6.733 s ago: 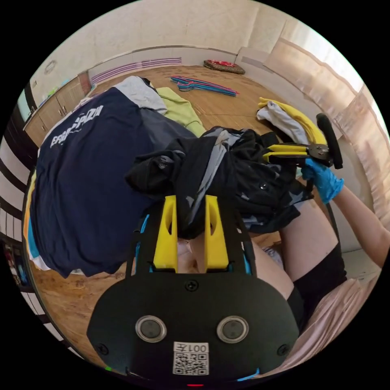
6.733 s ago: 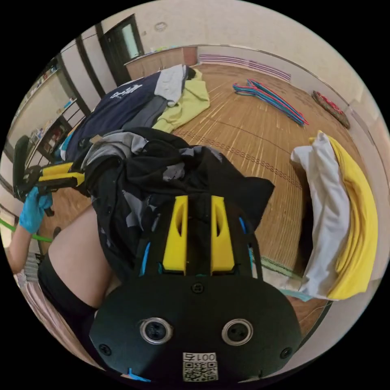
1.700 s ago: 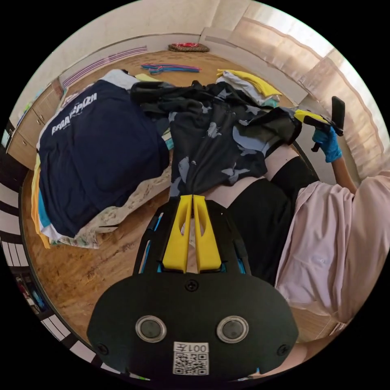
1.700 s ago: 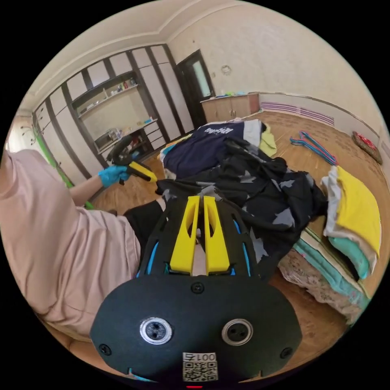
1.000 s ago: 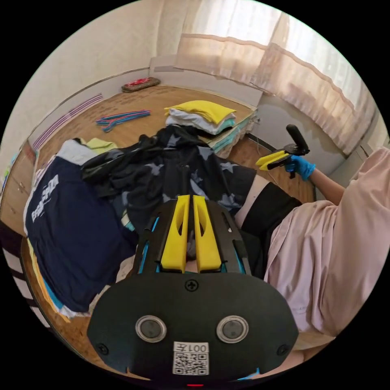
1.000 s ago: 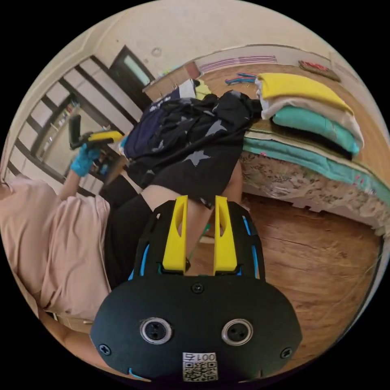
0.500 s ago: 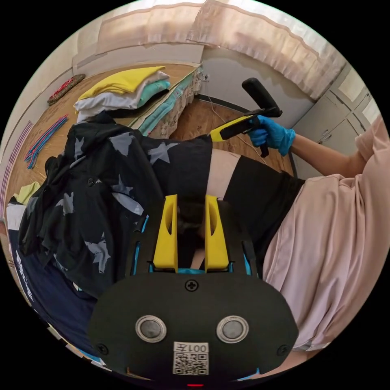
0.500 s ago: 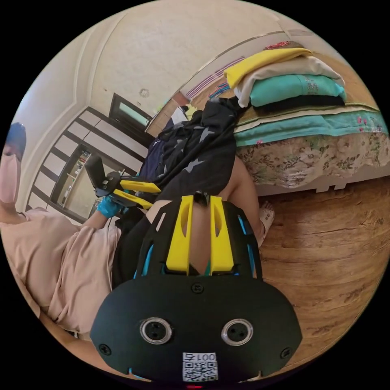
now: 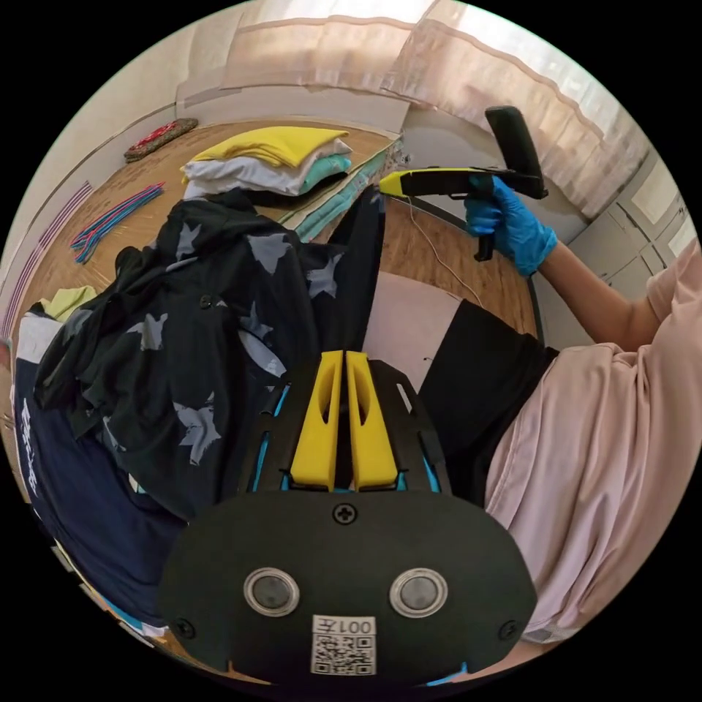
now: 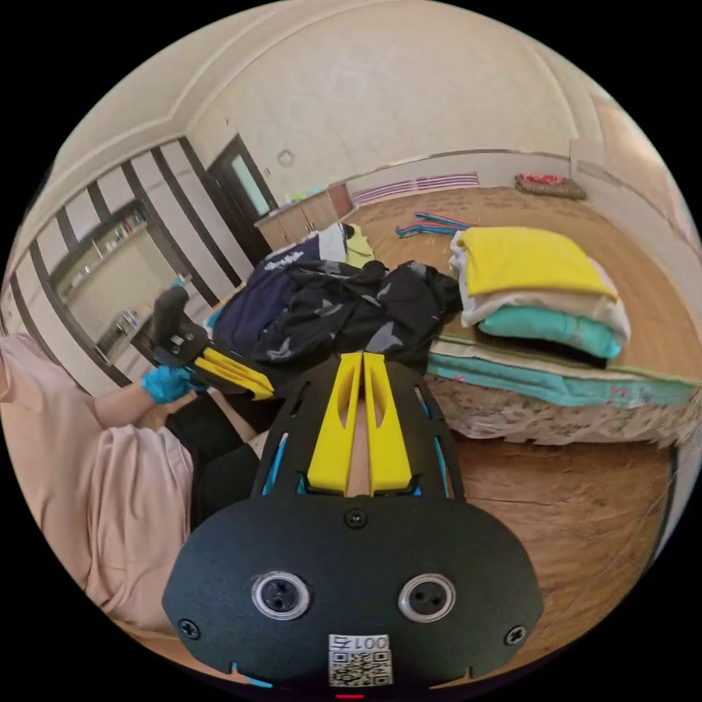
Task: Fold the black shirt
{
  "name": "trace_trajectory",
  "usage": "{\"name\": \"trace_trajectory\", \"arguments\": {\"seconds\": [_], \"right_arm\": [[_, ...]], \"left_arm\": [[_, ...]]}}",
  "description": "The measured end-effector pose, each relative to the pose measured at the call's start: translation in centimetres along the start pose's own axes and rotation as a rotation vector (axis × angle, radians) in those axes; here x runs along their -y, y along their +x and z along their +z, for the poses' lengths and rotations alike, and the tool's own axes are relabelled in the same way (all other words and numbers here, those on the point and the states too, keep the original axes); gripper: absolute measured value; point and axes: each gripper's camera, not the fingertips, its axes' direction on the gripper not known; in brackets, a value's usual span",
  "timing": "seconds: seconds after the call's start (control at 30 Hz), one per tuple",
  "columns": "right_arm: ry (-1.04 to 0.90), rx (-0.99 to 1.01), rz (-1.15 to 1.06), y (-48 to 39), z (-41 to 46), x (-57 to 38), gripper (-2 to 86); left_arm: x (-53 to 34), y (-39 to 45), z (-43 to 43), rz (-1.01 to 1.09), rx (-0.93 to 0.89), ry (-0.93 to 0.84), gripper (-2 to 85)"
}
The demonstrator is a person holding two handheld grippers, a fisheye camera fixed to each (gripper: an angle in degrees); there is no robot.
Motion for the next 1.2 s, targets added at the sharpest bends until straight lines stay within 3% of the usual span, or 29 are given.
{"name": "trace_trajectory", "arguments": {"seconds": [0.2,0.4,0.53,0.63,0.8,1.0,1.2], "right_arm": [[-0.135,-0.215,-0.122,-4.4,-1.6,0.8,0.6],[-0.169,-0.242,-0.158,-8.1,-5.8,0.7,0.6],[-0.208,-0.291,-0.141,-9.9,-7.4,0.7,0.6],[-0.205,-0.303,-0.127,-10.5,-8.3,0.7,0.5],[-0.176,-0.288,-0.141,-11.1,-9.4,0.7,0.3],[-0.199,-0.294,-0.107,-9.3,-8.6,0.2,0.2],[-0.193,-0.215,-0.085,-7.3,-7.0,-0.6,0.2]], "left_arm": [[-1.1,-0.7,-2.8,-0.065,0.014,0.091,-1.3],[-2.0,0.4,-5.1,-0.032,-0.004,0.137,-0.8],[-1.3,2.9,-4.7,0.071,-0.168,0.185,4.5],[-0.5,4.6,-3.4,0.111,-0.140,0.147,8.3],[-0.3,4.8,-1.7,0.064,-0.016,0.105,2.9],[-1.5,2.9,-3.9,0.044,-0.206,0.177,-0.6],[-2.6,1.4,-5.4,0.009,-0.165,0.189,-1.1]]}}
